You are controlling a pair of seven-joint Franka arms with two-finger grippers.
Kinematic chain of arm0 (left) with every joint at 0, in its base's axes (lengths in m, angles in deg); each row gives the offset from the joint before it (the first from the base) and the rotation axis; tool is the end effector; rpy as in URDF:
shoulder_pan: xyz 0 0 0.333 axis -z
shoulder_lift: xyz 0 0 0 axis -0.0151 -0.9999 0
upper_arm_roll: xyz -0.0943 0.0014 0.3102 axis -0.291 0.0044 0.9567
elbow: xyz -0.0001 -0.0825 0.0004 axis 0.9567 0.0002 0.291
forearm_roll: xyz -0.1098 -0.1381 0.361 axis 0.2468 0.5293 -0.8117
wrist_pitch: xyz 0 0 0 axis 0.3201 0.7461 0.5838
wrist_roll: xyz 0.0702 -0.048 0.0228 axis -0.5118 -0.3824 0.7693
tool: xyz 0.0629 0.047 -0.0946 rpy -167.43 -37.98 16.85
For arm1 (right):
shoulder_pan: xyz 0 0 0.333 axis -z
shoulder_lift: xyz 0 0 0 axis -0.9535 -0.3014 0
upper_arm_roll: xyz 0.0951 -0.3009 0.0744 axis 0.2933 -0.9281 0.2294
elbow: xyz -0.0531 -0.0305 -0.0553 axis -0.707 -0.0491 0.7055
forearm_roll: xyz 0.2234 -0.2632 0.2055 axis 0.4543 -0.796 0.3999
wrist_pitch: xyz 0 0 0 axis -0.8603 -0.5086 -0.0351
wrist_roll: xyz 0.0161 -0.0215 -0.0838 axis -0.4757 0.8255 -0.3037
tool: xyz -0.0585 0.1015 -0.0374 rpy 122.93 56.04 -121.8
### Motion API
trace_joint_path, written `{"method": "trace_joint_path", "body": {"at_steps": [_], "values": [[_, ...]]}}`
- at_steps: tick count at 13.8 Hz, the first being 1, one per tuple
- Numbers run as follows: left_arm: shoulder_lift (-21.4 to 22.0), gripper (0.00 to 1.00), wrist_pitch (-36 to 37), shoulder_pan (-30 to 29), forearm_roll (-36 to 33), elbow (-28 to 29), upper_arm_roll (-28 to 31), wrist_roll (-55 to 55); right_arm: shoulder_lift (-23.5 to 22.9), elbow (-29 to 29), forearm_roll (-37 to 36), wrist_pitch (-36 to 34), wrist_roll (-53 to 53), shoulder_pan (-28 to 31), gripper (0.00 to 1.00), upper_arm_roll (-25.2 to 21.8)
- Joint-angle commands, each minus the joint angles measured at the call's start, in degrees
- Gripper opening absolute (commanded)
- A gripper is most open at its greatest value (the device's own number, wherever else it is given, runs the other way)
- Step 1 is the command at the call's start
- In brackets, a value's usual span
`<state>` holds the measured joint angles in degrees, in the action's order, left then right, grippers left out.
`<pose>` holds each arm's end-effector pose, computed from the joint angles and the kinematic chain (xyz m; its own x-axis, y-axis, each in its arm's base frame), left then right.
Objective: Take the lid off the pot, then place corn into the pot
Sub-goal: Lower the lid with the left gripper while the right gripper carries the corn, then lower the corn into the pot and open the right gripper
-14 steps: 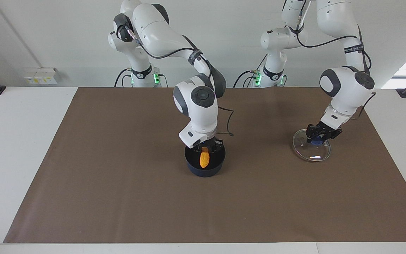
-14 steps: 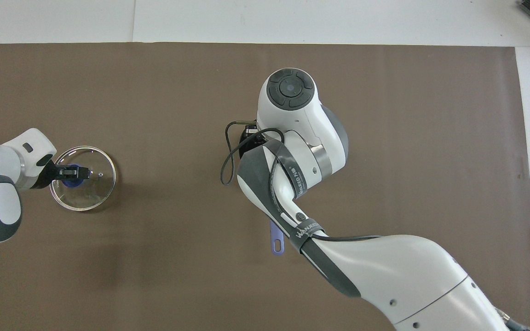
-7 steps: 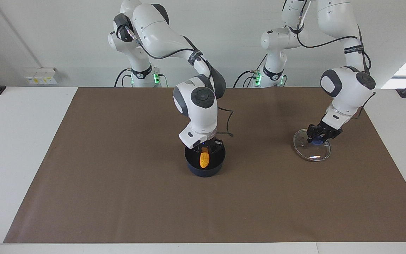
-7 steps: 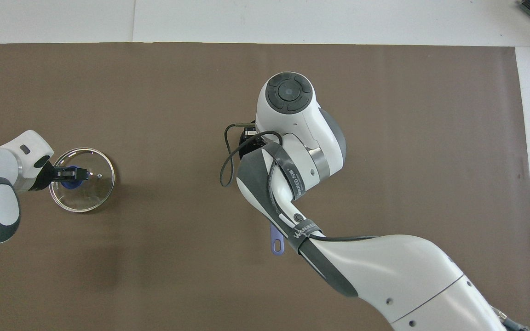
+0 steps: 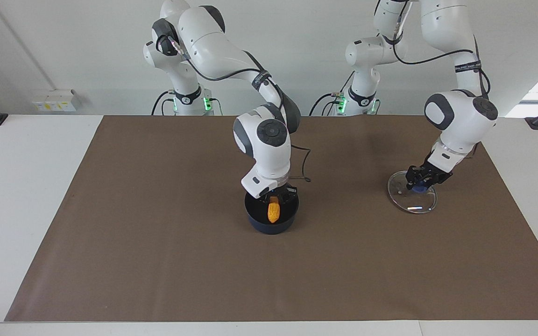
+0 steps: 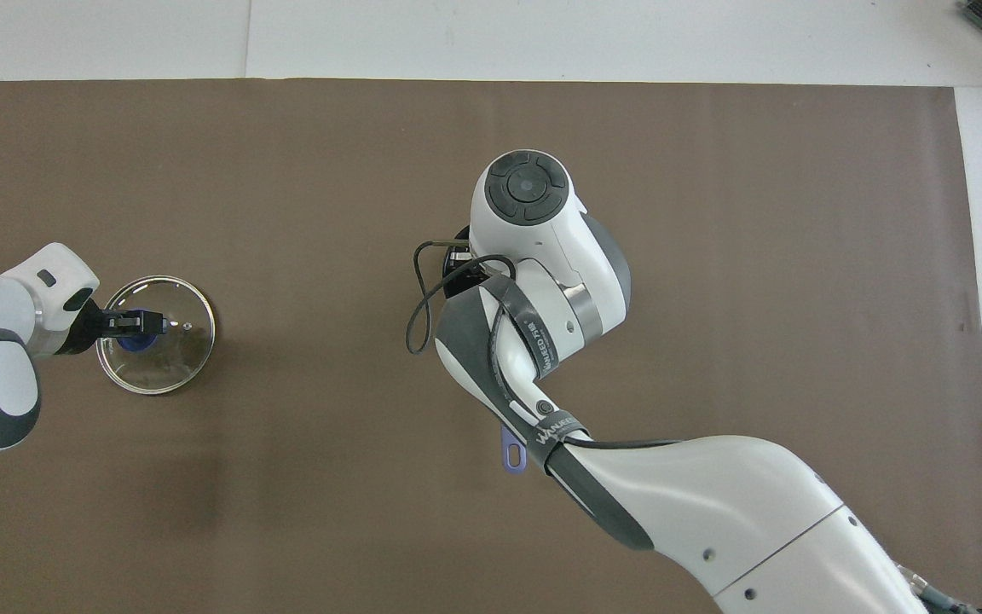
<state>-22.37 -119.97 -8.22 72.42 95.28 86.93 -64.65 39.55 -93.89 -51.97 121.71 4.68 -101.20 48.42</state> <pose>0.5530 0.0462 0.3253 0.9945 -0.0165 0.1030 -0.0289 -0.9924 0.1200 0.6388 0.3744 0.3235 0.9941 -0.1079 -0.0144 -0.1083 -0.9938 -0.0258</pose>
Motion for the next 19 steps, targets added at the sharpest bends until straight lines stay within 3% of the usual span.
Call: {"method": "trace_joint_path", "body": {"at_steps": [1, 2, 4, 5, 7, 13, 19], "values": [[-0.7, 1.00, -0.2, -1.7, 1.1, -1.5, -0.7, -0.8, 0.5, -1.7, 0.8, 2.4, -1.9, 0.7, 0.00, 0.6], [-0.9, 1.00, -0.1, -1.7, 1.1, -2.2, -0.7, -0.8, 0.5, -1.7, 0.8, 2.4, -1.9, 0.8, 0.07, 0.6], [-1.0, 1.00, 3.4, -1.2, 1.0, -5.7, -0.7, -0.4, 0.5, -1.2, 0.9, 2.2, -1.6, 0.7, 0.54, 0.6], [-1.1, 1.00, 5.8, -1.1, 1.0, -7.6, -0.7, -0.1, 0.5, -1.1, 0.9, 2.3, -1.2, 0.7, 0.60, 0.6], [-1.1, 1.00, 10.0, -0.7, 0.3, -10.8, -0.8, 1.1, 0.7, -1.0, 0.8, 1.9, -1.0, 0.4, 0.86, 0.5], [-0.4, 1.00, 23.6, 2.7, -7.9, -20.9, -0.8, 7.7, 5.7, -0.9, 0.2, -2.9, -1.0, 0.4, 1.00, 0.5], [2.9, 1.00, 32.4, 3.2, -10.5, -24.6, -1.4, 8.7, 16.7, -1.1, 0.7, -10.8, -4.4, 4.1, 1.00, 0.4]]}}
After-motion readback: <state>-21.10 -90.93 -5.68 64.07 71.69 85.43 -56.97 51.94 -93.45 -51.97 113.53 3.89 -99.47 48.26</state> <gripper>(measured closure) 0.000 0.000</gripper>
